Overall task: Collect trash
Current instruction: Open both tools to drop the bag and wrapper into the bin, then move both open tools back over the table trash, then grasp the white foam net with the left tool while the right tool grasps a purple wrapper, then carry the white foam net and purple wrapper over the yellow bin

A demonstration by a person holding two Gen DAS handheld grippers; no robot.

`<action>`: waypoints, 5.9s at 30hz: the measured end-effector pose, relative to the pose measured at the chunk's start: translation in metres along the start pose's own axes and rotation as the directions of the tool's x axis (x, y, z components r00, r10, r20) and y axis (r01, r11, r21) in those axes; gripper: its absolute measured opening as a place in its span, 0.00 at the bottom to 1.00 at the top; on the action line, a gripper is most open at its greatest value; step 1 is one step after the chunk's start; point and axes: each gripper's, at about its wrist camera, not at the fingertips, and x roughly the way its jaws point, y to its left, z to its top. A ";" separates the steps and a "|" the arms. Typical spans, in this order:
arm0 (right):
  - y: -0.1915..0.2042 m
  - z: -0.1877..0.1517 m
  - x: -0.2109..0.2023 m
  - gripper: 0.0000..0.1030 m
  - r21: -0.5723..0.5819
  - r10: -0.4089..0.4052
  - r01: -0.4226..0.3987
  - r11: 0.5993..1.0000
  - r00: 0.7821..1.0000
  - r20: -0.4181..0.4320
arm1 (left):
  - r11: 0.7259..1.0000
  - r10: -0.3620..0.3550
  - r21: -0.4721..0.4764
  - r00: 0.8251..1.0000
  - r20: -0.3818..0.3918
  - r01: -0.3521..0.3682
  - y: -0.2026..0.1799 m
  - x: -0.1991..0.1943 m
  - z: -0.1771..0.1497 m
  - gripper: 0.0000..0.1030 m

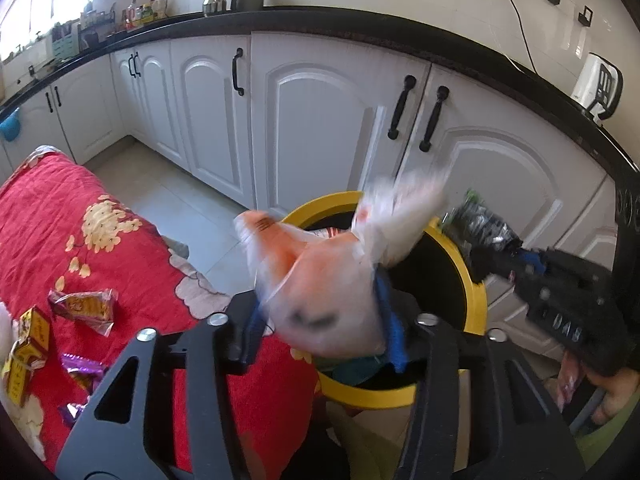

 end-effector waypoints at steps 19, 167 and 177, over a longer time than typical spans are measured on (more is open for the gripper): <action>0.002 0.014 -0.032 0.82 0.038 -0.097 0.092 0.995 0.985 0.141 | 0.995 0.033 -0.095 0.996 0.077 -0.026 0.030 -0.041 -0.010 0.90; 0.269 -0.013 0.067 0.69 -0.299 0.315 -0.358 0.885 0.931 -0.185 | 0.866 0.187 -0.492 0.970 0.155 -0.088 0.275 -0.195 -0.113 0.04; 0.244 0.008 0.034 0.69 -0.280 0.321 -0.337 0.899 0.942 -0.101 | 0.904 0.146 -0.424 0.971 0.187 -0.054 0.241 -0.197 -0.097 0.04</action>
